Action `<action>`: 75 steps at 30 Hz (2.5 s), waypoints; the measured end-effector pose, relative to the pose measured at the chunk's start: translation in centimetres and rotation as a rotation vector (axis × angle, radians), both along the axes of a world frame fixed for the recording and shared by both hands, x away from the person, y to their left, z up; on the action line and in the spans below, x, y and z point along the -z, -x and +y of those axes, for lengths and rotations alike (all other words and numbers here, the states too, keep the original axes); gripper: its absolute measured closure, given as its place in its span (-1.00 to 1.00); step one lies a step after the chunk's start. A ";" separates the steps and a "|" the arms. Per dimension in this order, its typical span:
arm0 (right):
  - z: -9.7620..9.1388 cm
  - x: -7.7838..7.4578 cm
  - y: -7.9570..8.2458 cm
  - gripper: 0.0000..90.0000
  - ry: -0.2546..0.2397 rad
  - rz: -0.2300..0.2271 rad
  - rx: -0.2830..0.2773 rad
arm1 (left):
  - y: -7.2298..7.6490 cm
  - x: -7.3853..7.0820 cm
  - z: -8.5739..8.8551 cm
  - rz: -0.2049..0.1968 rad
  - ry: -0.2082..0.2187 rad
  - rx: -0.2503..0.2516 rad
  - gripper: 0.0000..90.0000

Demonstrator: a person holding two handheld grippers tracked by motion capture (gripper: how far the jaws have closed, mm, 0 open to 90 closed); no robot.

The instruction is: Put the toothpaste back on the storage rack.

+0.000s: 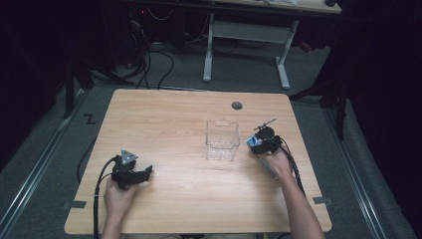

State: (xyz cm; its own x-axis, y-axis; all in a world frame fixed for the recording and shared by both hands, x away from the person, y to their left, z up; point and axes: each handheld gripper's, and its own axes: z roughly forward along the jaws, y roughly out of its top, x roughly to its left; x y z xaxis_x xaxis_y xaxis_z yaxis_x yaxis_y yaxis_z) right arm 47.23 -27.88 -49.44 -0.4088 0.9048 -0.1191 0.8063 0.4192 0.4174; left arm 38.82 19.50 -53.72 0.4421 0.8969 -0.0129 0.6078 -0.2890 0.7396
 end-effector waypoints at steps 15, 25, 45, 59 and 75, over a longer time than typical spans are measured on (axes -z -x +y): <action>-0.3 0.1 -0.6 0.06 -0.017 0.051 0.012 | 0.0 0.0 0.0 0.000 0.000 0.000 -0.46; -0.8 0.1 -1.1 0.25 -0.022 0.084 0.040 | 0.0 0.0 0.0 0.000 0.000 0.000 -0.46; -0.9 -0.6 -0.9 0.63 -0.028 0.092 0.000 | 0.0 0.0 0.0 0.000 0.001 0.000 -0.46; -2.6 -3.4 1.1 0.64 -0.168 -0.008 -0.018 | 0.0 0.0 0.0 0.001 0.001 0.000 -0.46; -3.5 -5.3 3.3 0.65 -0.271 -0.092 -0.035 | 0.0 0.0 0.0 0.001 0.002 0.000 -0.46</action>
State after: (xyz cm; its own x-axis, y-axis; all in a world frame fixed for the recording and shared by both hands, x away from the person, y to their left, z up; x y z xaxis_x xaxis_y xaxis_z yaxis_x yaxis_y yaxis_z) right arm 43.95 -31.40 -44.11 -0.4388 0.8943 0.0875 0.7469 0.3088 0.5889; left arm 38.82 19.53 -53.72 0.4421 0.8969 -0.0149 0.6083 -0.2876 0.7397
